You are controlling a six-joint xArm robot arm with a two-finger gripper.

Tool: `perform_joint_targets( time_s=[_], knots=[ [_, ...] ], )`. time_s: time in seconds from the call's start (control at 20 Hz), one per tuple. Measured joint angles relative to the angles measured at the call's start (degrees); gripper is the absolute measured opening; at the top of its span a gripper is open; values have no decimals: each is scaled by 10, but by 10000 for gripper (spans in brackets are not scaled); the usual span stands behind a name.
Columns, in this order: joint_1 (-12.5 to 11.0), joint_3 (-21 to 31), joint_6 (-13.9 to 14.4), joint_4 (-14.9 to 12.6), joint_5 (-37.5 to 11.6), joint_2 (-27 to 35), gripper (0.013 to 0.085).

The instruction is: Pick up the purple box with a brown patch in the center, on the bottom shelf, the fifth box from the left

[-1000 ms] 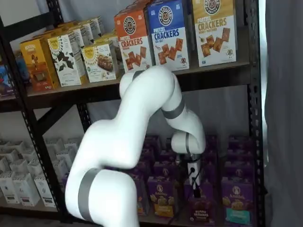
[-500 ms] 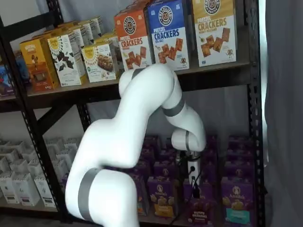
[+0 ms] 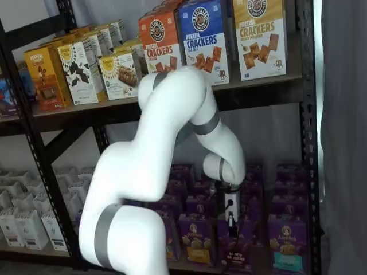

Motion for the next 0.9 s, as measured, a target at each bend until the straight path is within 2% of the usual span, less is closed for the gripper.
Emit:
perform_joint_targets(
  time_s=[0.2, 0.4, 0.6, 0.9],
  knots=[
    [7, 65, -28, 35, -54, -37, 290],
    [14, 124, -57, 70, -89, -75, 290],
    [20, 191, -63, 80, -116, -124, 290],
    [27, 284, -67, 92, -128, -207, 290]
  ],
)
